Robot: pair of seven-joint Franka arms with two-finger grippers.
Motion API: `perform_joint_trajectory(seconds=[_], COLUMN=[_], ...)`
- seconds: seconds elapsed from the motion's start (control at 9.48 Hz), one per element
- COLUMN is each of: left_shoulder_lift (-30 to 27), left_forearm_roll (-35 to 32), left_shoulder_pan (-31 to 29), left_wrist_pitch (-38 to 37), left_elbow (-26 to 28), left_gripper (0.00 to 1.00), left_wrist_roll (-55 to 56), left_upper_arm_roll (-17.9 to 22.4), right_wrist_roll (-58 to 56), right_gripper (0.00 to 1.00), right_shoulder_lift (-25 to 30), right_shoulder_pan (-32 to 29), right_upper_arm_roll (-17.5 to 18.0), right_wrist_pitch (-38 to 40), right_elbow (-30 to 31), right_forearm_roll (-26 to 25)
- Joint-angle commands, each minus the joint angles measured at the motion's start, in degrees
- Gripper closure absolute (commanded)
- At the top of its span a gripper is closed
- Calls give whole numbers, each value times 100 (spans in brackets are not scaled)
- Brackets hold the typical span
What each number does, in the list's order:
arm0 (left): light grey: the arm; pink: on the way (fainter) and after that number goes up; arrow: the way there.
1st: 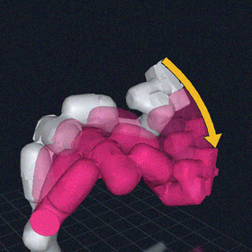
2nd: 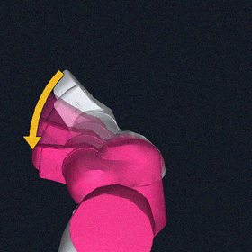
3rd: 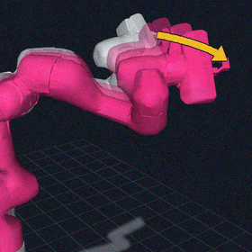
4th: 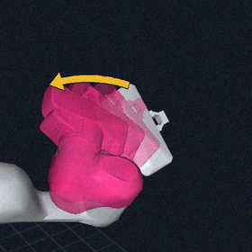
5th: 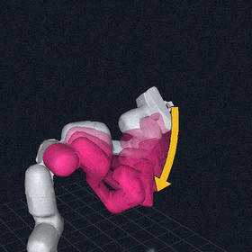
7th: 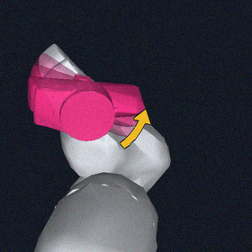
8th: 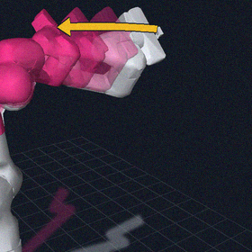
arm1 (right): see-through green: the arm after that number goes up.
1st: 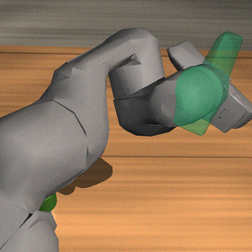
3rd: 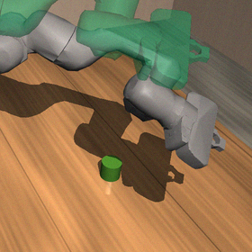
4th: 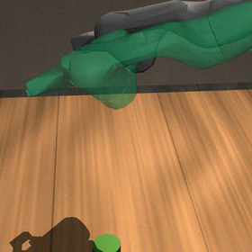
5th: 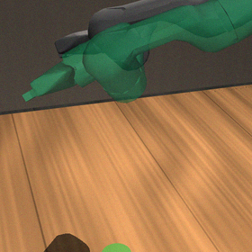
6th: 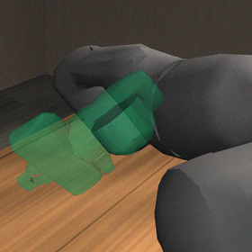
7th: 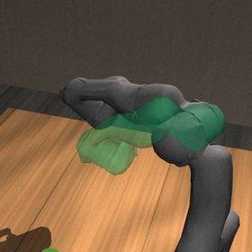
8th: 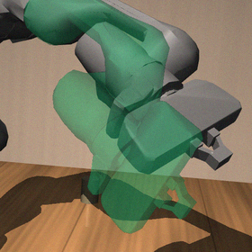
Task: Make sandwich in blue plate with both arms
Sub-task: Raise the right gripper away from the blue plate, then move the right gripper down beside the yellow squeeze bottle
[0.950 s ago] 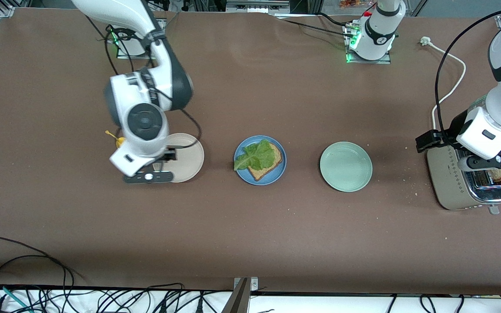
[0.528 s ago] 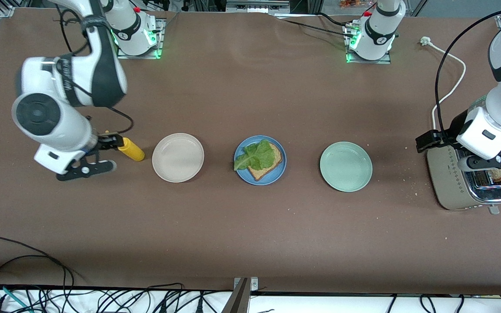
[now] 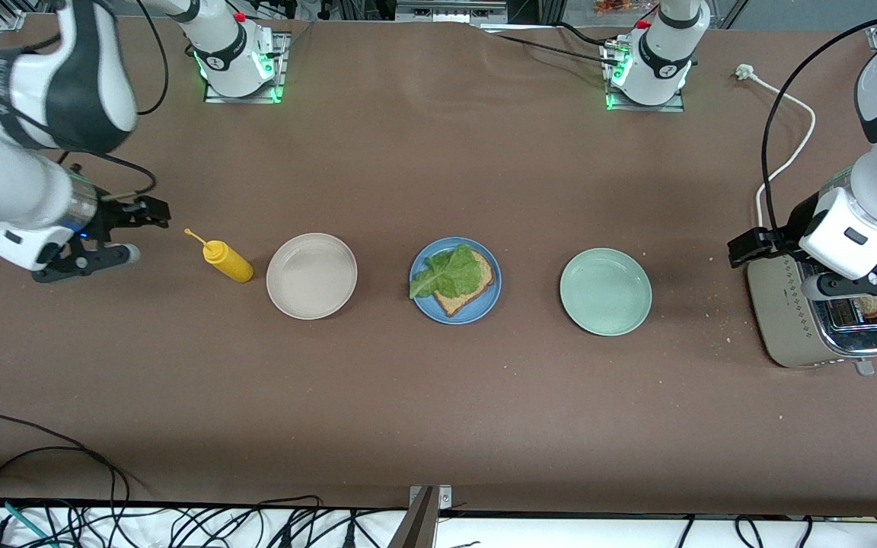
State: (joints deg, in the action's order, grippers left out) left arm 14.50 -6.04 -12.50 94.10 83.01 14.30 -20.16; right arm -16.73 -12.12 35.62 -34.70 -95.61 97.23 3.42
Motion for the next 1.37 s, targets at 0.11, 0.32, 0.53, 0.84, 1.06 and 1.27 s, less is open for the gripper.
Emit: perform_joint_trajectory(seconds=[0.11,0.32,0.53,0.84,1.06,1.27], left_shoulder_lift=[36,36,36,36,36,36], left_forearm_roll=[-178,-178,-178,-178,-178,-178], left_shoulder_pan=[-16,-7,-16,-7,-7,-7], left_wrist_pitch=[-128,-128,-128,-128,-128,-128], left_elbow=[-127,-127,-127,-127,-127,-127], left_gripper=[0,0,0,0,0,0], left_wrist_roll=[-94,-94,-94,-94,-94,-94], left_upper_arm_roll=[-23,-23,-23,-23,-23,-23], right_wrist_roll=[-2373,-4372,-6822,-9211,-10294,-10963], right_gripper=[0,0,0,0,0,0], right_shoulder_lift=[729,319,-515,-1536,-2325,-2855], right_shoulder_pan=[-2160,-2899,-3541,-3939,-4394,-4765], right_upper_arm_roll=[1017,1080,1080,1132,1456,1965], right_wrist_pitch=[-98,-396,-494,-354,258,464], right_elbow=[998,1315,1325,1272,1123,615], right_forearm_roll=[939,1684,2902,4243,5156,5327])
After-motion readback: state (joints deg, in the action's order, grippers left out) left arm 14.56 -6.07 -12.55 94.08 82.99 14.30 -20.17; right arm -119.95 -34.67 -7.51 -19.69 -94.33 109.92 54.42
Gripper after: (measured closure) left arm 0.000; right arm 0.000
